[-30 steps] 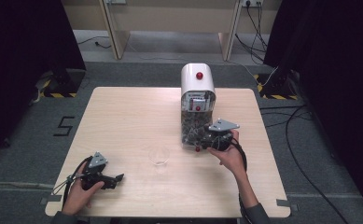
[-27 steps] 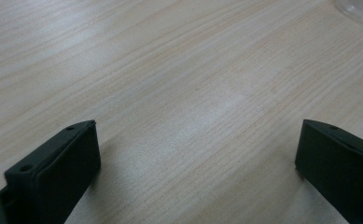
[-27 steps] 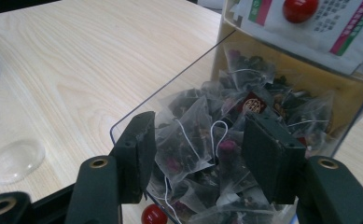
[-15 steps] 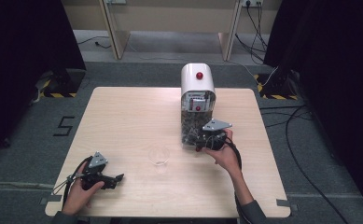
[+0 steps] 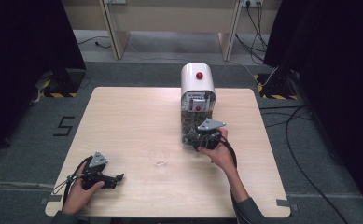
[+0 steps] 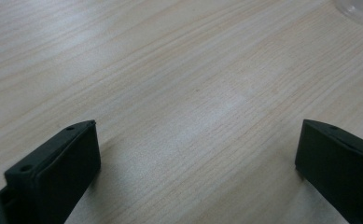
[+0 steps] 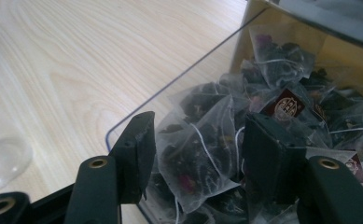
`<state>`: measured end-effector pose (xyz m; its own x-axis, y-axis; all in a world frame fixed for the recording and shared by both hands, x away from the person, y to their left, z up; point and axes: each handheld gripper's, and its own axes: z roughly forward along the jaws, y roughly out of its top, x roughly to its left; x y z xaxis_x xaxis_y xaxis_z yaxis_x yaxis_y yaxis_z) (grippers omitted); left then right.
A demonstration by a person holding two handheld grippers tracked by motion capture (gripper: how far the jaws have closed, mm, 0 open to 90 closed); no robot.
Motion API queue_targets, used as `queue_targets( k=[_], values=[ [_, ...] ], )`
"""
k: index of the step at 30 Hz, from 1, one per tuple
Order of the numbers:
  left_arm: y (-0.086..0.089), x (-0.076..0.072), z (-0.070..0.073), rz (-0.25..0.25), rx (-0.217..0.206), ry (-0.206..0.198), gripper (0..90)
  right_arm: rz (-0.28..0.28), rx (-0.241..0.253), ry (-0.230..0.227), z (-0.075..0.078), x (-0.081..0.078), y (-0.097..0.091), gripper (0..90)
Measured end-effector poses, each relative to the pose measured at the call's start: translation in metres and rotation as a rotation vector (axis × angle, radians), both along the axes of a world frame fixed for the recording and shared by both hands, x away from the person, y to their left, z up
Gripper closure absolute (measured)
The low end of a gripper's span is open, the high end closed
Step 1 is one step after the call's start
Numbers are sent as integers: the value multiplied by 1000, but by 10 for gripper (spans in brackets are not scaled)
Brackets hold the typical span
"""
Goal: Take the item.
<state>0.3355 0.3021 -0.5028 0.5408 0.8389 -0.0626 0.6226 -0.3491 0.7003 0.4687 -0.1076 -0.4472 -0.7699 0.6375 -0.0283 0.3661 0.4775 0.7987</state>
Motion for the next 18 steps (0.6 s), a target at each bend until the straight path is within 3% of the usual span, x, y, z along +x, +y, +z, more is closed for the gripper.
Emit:
queue_targets(
  k=[7, 12, 13, 14, 18],
  values=[
    [0, 0, 0, 0, 1, 0, 0, 15, -23, 14, -8, 3, 3, 507],
    [0, 0, 0, 0, 0, 0, 0, 32, -47, 9, -9, 2, 3, 670],
    [0, 0, 0, 0, 0, 0, 0, 32, -47, 9, -9, 2, 3, 670],
    [0, 0, 0, 0, 1, 0, 0, 42, -28, 2, -8, 2, 2, 744],
    [0, 0, 0, 0, 0, 0, 0, 49, -13, -12, -5, 2, -1, 831]
  ],
)
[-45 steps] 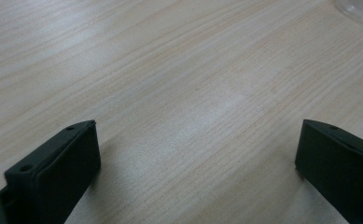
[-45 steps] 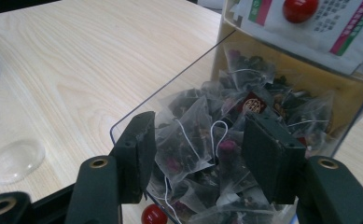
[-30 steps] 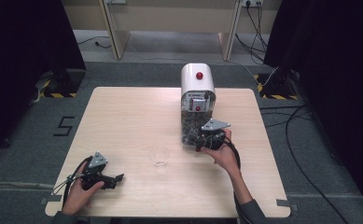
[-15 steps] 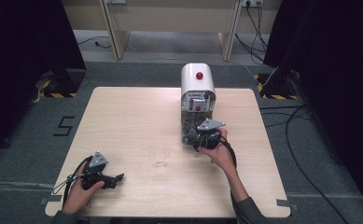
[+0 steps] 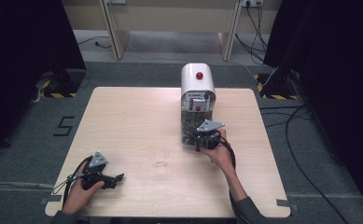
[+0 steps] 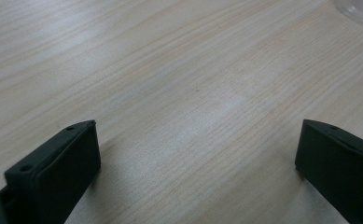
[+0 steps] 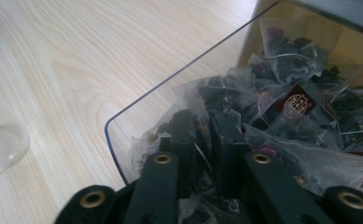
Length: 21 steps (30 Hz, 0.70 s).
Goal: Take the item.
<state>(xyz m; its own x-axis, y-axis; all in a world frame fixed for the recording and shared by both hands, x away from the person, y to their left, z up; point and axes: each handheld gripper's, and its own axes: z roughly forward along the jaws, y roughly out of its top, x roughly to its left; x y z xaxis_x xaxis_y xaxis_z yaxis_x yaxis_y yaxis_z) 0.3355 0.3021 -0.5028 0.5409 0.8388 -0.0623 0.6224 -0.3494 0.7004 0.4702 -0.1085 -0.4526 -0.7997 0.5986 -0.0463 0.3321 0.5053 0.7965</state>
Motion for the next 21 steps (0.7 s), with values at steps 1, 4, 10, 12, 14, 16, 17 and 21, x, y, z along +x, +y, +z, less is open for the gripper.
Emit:
queue_targets(
  k=[1, 4, 10, 12, 14, 16, 17, 21],
  values=[
    [0, 0, 0, 0, 0, 0, 0, 0, 0, 0, 0, 0, 0, 831],
    [0, 0, 0, 0, 0, 0, 0, 3, 22, -19, 5, -2, -2, 891],
    [0, 0, 0, 0, 0, 0, 0, -1, 40, -44, 13, -5, -5, 900],
    [0, 0, 0, 0, 1, 0, 0, -2, 43, -55, 14, -5, -7, 900],
    [0, 0, 0, 0, 0, 0, 0, -3, 52, -61, 16, -5, -8, 900],
    [0, 0, 0, 0, 0, 0, 0, -3, 64, -68, 18, -5, -10, 900],
    [0, 0, 0, 0, 0, 0, 0, -5, 70, -73, 20, -6, -11, 900],
    [0, 0, 0, 0, 0, 0, 0, -6, 97, -80, 25, -8, -13, 900]
  ],
)
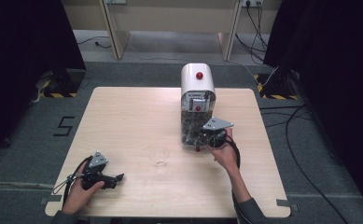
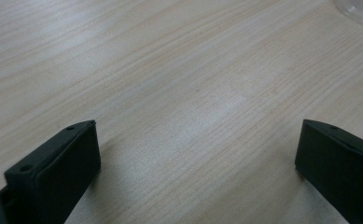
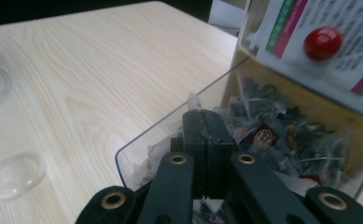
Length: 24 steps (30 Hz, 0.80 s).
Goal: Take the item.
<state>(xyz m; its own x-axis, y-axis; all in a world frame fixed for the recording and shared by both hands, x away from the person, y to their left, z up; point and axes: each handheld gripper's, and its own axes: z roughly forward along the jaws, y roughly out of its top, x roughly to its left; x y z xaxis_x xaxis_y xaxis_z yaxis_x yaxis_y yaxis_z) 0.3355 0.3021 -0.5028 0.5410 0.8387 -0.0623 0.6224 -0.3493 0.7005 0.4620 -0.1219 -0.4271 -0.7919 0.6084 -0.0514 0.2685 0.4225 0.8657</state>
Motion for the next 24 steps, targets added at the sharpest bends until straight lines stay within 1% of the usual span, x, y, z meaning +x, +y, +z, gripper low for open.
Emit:
queue_targets(
  k=[1, 3, 5, 6, 8, 9, 12, 13, 18, 24],
  values=[
    [0, 0, 0, 0, 0, 0, 0, -3, 6, -14, 5, -1, -2, 900],
    [0, 0, 0, 0, 0, 0, 0, -1, 19, -29, 9, -3, -4, 900],
    [0, 0, 0, 0, 1, 0, 0, -1, 30, -35, 12, -4, -6, 900],
    [0, 0, 0, 0, 0, 0, 0, -4, 43, -30, 14, -5, -6, 900],
    [0, 0, 0, 0, 0, 0, 0, 0, 47, -40, 16, -5, -7, 900],
    [0, 0, 0, 0, 0, 0, 0, 1, 58, -44, 18, -6, -8, 900],
    [0, 0, 0, 0, 0, 0, 0, 2, 65, -47, 22, -8, -8, 900],
    [0, 0, 0, 0, 0, 0, 0, 7, 68, -56, 23, -8, -9, 900],
    [0, 0, 0, 0, 0, 0, 0, 1, 76, -57, 25, -9, -9, 900],
    [0, 0, 0, 0, 0, 0, 0, 4, 84, -71, 30, -12, -9, 900]
  ],
)
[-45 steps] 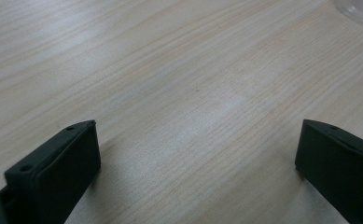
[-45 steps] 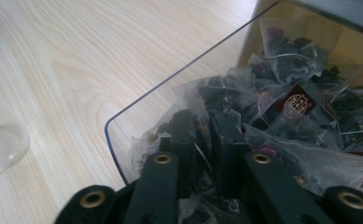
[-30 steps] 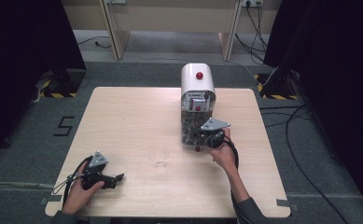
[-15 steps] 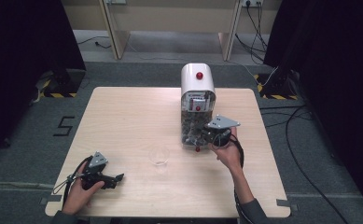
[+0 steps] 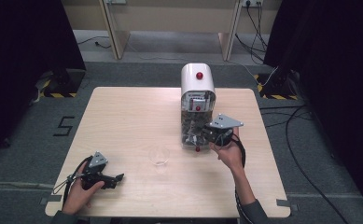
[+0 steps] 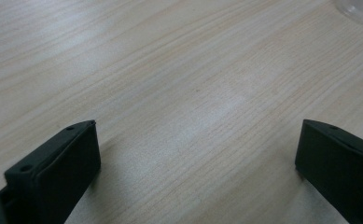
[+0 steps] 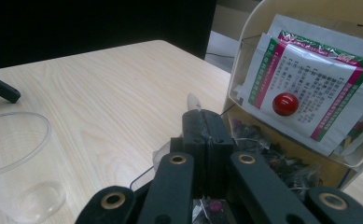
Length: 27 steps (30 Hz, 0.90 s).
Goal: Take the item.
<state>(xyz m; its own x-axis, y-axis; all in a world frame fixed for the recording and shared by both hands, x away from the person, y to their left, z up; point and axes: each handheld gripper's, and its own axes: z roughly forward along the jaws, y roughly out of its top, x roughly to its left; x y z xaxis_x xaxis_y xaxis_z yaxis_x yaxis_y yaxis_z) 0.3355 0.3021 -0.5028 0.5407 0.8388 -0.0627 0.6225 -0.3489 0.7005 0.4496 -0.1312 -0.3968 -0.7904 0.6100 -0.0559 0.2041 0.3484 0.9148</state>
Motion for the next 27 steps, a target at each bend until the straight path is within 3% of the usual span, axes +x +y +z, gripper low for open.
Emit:
queue_targets(
  k=[16, 27],
  values=[
    [0, 0, 0, -1, 1, 0, 0, 20, -1, -22, 7, -7, 5, 900],
    [0, 0, 0, 0, 0, 0, 0, 83, -5, -49, 13, -19, 21, 900]
  ],
)
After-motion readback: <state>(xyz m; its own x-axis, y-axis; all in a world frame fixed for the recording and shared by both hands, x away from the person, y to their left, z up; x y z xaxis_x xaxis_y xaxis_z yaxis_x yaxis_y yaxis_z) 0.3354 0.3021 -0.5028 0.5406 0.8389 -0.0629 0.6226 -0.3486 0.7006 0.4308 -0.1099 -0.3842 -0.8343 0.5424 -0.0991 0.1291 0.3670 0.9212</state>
